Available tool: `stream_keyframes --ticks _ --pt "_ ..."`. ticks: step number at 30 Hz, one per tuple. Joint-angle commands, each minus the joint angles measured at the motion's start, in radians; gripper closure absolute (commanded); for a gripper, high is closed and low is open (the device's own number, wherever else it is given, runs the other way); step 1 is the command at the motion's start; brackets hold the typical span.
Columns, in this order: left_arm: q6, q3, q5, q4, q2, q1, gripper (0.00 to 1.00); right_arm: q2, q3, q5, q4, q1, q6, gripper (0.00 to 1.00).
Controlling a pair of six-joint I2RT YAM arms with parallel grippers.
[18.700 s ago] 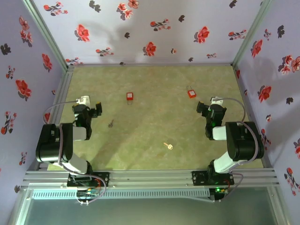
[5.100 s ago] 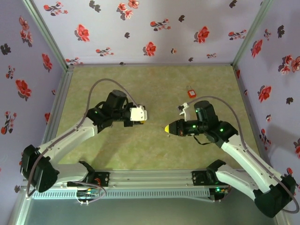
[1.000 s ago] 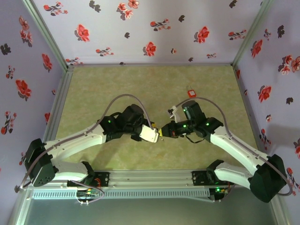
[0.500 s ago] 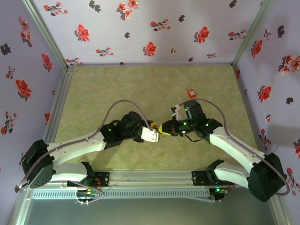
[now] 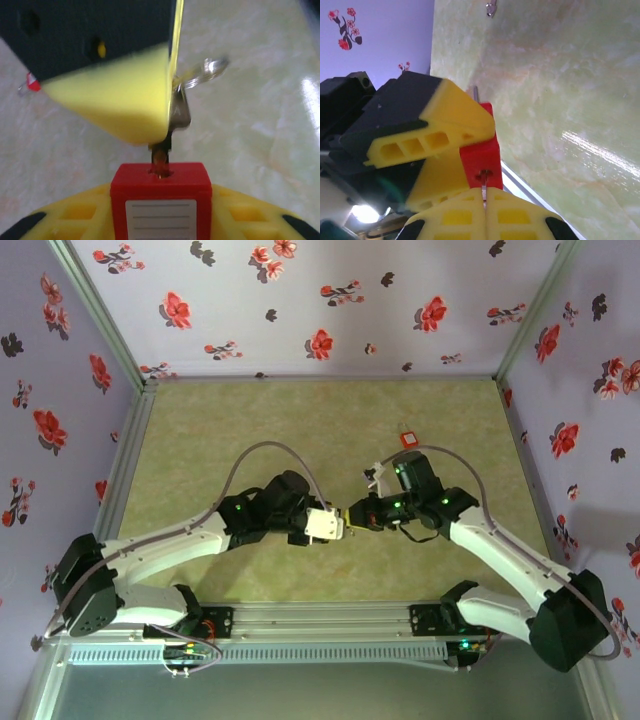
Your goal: Unlock with the key
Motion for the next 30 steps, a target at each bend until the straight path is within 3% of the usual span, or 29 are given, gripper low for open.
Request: stream_keyframes --ticks 1,7,11,16,20,30 --pt "-0.057 0.136 0.274 0.062 -0.001 -0.028 1.0 -0.014 0.016 0.117 0.0 0.015 -0.156 1.0" --pt "-0.081 0.167 0.308 0.083 0.013 -0.028 1.0 -0.02 0.004 0.131 0.027 0.028 -0.158 1.0" --pt "-0.109 0.154 0.276 0.161 0.019 -0.035 1.0 0.02 -0.009 0.119 0.073 0.026 -0.033 1.0" --pt "-0.022 -0.001 -0.086 0.501 0.027 -0.086 1.0 0.051 -0.081 0.1 0.317 0.011 0.32 1.0" --pt "0.049 -0.061 -0.277 0.659 0.1 -0.088 1.0 0.063 -0.129 0.114 0.475 0.0 0.58 1.0" --pt "0.143 -0.154 -0.491 0.968 0.265 -0.082 1.0 0.037 -0.237 0.182 0.657 -0.01 0.946 1.0"
